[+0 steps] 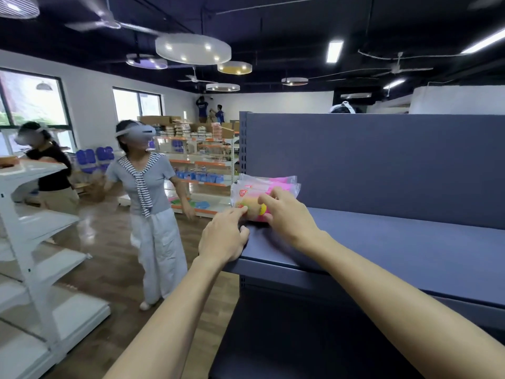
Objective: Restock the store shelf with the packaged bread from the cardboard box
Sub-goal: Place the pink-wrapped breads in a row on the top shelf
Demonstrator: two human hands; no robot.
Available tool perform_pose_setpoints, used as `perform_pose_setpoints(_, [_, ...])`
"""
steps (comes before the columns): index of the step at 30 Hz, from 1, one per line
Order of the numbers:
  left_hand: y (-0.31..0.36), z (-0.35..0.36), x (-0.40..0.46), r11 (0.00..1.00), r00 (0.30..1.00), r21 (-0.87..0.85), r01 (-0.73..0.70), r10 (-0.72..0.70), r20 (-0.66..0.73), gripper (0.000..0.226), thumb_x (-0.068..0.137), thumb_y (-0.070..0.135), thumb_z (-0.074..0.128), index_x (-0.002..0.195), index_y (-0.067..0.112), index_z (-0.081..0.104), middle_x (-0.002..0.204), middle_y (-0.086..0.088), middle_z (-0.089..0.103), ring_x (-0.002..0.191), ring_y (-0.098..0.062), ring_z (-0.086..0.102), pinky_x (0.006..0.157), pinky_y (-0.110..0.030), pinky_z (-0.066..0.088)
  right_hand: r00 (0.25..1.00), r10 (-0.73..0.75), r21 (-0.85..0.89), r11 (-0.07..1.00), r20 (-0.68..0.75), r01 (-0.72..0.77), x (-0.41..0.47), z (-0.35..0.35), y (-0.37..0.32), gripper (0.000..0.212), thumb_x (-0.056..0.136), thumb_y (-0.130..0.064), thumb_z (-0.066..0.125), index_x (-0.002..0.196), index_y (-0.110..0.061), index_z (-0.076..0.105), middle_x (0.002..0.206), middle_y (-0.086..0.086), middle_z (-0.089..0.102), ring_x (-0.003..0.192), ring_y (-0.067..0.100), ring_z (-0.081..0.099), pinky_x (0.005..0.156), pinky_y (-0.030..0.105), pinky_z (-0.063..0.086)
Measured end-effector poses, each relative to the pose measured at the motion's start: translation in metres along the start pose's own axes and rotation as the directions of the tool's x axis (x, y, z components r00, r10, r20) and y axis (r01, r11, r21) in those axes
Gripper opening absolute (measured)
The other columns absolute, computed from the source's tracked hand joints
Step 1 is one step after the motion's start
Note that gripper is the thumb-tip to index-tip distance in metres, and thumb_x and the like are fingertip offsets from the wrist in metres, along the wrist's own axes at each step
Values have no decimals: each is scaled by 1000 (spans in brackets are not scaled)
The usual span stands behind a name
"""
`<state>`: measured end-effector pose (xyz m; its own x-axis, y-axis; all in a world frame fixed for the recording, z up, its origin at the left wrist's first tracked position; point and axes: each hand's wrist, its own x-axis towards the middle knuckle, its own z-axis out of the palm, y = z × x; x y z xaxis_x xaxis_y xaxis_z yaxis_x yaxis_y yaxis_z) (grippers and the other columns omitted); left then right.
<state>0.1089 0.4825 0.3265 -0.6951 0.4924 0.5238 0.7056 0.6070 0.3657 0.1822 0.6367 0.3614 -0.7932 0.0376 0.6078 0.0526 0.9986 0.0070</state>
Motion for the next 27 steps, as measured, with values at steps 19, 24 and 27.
perform_pose_setpoints(19, [9,-33,10,947,976,288,-146,90,199,52,86,33,52,138,27,48,128,-5,58,116,-30,54,95,-41,45,972,82,-12,997,219,-81,2,-15,1,46,86,-22,70,126,-22,49,117,5,43,93,25,47,75,38,51])
perform_pose_setpoints(24, [22,-51,2,927,965,304,-220,160,209,53,85,31,52,137,25,44,131,-5,56,117,-29,54,91,-40,43,969,98,-6,995,226,-99,-16,-46,-3,48,87,-27,69,129,-22,47,121,6,47,102,31,55,82,41,51])
perform_pose_setpoints(27, [26,-61,-14,912,946,272,-308,264,188,55,87,32,55,140,27,43,136,0,53,119,-26,53,92,-39,45,975,83,53,994,205,-96,-48,-68,-4,47,89,-29,65,131,-23,45,117,4,48,101,28,54,85,40,49])
